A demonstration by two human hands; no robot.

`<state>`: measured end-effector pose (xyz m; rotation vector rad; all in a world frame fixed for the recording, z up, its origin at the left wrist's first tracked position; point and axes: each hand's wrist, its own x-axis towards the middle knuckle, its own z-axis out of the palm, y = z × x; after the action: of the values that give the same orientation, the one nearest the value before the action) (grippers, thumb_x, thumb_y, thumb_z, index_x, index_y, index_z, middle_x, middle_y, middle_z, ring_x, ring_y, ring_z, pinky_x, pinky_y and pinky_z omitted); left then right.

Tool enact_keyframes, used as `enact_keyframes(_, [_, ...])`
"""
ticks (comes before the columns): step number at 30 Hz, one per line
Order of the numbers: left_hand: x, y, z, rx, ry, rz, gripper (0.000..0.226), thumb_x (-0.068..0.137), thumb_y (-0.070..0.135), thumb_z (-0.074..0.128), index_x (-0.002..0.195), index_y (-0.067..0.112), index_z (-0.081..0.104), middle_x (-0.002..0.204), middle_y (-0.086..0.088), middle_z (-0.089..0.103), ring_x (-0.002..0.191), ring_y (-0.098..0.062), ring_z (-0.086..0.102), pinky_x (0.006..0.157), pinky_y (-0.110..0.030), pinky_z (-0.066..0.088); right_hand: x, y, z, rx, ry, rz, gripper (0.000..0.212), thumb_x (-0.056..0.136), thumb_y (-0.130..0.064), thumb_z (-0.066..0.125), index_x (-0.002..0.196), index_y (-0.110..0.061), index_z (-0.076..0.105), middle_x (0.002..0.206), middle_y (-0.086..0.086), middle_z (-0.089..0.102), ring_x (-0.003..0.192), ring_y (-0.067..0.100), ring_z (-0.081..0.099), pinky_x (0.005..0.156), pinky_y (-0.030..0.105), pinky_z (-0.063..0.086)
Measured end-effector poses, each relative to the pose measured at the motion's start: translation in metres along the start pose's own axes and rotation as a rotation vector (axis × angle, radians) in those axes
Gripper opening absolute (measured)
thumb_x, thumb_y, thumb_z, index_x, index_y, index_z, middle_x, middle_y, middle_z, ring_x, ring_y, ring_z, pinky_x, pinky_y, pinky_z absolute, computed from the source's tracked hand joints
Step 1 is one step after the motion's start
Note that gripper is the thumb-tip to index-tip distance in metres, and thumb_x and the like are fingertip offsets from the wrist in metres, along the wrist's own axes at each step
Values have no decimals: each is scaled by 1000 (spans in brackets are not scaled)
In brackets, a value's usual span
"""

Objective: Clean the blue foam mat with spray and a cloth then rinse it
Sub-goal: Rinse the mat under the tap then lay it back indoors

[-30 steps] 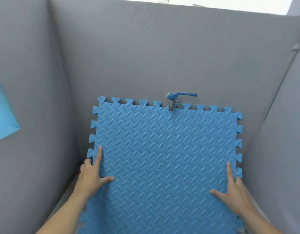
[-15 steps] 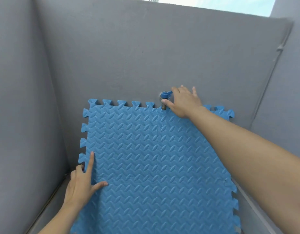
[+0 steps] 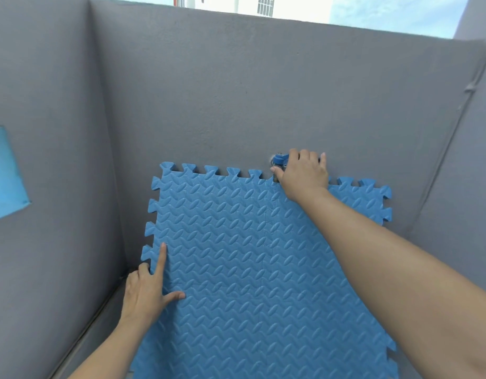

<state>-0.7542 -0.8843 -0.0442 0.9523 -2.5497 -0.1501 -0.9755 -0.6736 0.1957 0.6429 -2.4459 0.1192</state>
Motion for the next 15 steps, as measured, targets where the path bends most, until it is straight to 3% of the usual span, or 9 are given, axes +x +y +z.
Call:
enact_keyframes(8, [-1, -3, 0, 36, 60, 34, 129, 56, 79, 60, 151, 24, -7, 109, -22, 56, 82, -29, 54, 85, -41, 47, -3, -4, 0, -18, 14, 11, 66, 97, -56, 37, 138, -5, 40, 134, 17, 51, 128, 33, 43, 118, 52, 17])
enact_keyframes(15, [2, -6, 4, 53, 89, 78, 131, 48, 78, 66, 152, 23, 7, 86, -20, 57, 63, -26, 52, 68, -42, 50, -4, -8, -1, -59, 17, 34, 66, 98, -56, 36, 139, -4, 39, 134, 17, 50, 128, 33, 44, 117, 52, 19])
